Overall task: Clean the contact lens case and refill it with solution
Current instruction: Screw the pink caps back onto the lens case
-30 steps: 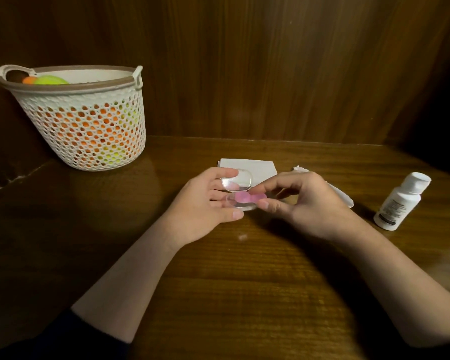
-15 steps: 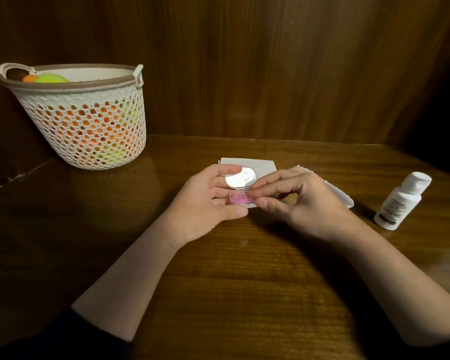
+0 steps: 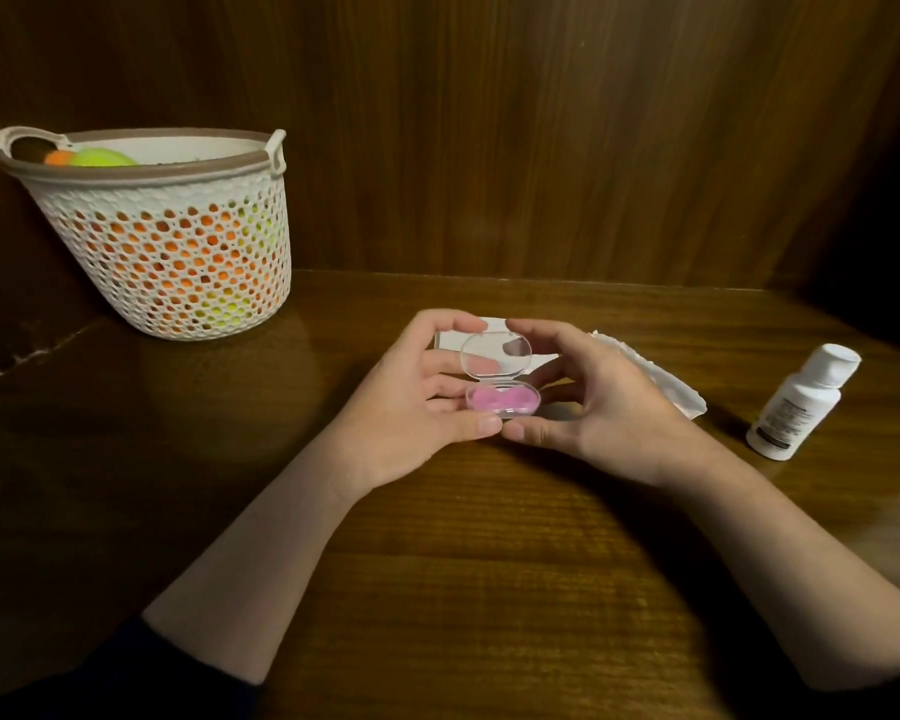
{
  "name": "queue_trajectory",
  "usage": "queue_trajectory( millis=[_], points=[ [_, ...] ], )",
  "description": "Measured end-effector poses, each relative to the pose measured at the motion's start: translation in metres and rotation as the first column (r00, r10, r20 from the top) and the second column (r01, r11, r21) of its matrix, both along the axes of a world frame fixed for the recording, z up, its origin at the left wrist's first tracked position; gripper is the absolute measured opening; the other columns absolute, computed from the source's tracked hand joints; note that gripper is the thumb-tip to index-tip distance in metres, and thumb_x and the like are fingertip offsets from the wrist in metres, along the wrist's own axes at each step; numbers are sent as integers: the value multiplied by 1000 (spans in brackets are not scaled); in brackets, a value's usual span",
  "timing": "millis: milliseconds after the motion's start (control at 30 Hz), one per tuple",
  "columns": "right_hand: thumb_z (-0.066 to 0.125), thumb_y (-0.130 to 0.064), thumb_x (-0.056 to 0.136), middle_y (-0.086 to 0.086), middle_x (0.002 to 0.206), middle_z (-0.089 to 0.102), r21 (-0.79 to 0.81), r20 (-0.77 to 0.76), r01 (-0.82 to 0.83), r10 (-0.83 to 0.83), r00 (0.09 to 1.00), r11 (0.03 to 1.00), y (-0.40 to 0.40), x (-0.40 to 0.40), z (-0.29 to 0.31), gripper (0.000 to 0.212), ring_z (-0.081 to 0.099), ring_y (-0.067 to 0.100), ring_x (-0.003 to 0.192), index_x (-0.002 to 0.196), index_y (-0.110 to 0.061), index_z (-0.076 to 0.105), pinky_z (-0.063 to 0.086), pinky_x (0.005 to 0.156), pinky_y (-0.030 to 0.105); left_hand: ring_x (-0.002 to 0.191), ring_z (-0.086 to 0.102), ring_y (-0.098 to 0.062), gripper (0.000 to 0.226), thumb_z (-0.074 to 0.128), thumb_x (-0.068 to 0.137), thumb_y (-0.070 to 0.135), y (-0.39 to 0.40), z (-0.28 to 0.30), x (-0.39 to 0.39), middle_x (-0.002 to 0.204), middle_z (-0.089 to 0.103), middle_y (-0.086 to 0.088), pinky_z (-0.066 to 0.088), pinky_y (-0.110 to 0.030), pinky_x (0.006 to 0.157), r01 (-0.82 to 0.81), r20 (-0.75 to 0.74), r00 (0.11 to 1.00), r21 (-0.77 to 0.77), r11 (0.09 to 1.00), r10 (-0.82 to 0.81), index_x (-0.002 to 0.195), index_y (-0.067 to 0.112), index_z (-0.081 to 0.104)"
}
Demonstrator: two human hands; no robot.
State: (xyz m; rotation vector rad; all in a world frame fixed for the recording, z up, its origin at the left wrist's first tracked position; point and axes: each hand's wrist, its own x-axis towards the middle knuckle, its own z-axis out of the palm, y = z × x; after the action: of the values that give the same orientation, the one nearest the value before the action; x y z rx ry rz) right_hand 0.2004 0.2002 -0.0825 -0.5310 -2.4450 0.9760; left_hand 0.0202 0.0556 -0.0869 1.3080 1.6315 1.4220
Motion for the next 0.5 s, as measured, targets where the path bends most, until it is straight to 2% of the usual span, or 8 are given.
queue_trajectory(
  millis=[100,267,400,500],
  points=[
    [97,-27,74,-28,127,65,-39,-81,-19,16,997,999,-1,1,0,78,70,3,112,139,-44,57,63,94,29,113,76,-11,85,91,79,0,0,1,1,127,74,5,64,-30,92,-13,2,1000,19,1000,13,137,45,48],
    [95,-18,79,-23,115,74,-14,-134,-9,7,991,1000,-1,0,0,44,74,6,103,114,-32,72,62,90,24,115,73,-3,59,88,84,6,-2,2,1,126,75,11,62,-25,94,-48,-1,999,30,998,48,129,36,63],
    [93,-13,81,-13,109,78,15,-186,-19,21,982,1000,-3,1,1,34,75,11,100,111,-20,78,60,87,20,113,73,-1,46,87,87,9,-3,2,2,124,75,13,61,-20,88,-62,-5,998,54,997,63,122,32,69],
    [92,-11,81,-9,111,79,20,-218,-44,48,975,999,-3,1,3,31,76,14,100,110,-14,80,60,87,20,113,74,-3,36,86,87,11,-3,1,2,120,76,13,62,-23,89,-76,-29,997,59,995,78,115,29,75]
  ],
)
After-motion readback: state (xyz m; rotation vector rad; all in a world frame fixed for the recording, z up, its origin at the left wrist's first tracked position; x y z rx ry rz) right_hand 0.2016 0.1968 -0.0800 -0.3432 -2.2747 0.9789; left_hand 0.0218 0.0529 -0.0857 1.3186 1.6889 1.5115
